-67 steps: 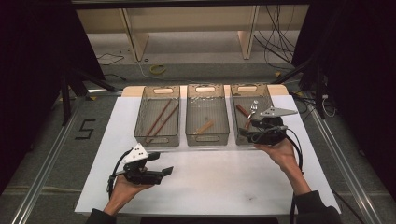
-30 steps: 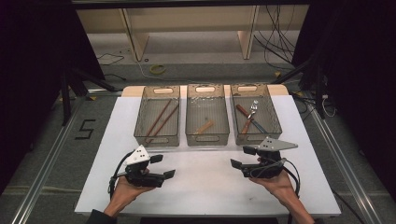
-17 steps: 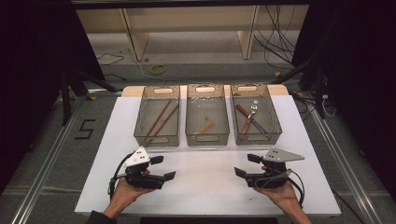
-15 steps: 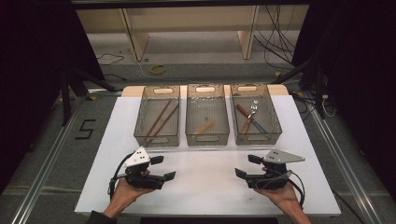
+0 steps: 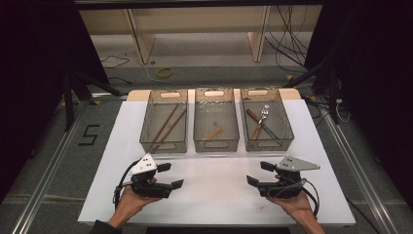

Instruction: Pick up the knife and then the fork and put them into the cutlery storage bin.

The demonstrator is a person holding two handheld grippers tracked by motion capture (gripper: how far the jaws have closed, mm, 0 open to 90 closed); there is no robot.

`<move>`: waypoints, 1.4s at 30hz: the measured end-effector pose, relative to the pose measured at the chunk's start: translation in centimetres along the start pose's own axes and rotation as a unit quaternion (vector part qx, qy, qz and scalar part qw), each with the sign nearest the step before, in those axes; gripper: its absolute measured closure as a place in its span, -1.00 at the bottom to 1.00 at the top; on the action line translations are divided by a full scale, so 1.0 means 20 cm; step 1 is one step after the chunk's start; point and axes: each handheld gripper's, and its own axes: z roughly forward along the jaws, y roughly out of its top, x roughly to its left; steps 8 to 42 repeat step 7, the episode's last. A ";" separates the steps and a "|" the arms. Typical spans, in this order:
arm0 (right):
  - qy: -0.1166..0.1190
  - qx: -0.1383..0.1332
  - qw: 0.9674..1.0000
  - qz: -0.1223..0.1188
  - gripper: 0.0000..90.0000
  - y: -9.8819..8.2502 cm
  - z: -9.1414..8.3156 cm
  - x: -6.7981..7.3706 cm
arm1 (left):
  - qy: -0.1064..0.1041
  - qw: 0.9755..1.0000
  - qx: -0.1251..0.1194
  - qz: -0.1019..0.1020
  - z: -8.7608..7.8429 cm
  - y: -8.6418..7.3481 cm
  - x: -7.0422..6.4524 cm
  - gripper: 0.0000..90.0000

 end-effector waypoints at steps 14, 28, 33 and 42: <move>0.000 0.002 1.000 -0.001 -0.47 0.00 0.00 0.00 | 0.002 1.000 -0.001 -0.003 0.00 0.00 0.01 -0.56; 0.000 0.002 1.000 -0.001 -0.47 0.00 0.00 0.00 | 0.002 1.000 -0.001 -0.003 0.00 0.00 0.01 -0.56; 0.000 0.002 1.000 -0.001 -0.47 0.00 0.00 0.00 | 0.002 1.000 -0.001 -0.003 0.00 0.00 0.01 -0.56; 0.000 0.002 1.000 -0.001 -0.47 0.00 0.00 0.00 | 0.002 1.000 -0.001 -0.003 0.00 0.00 0.01 -0.56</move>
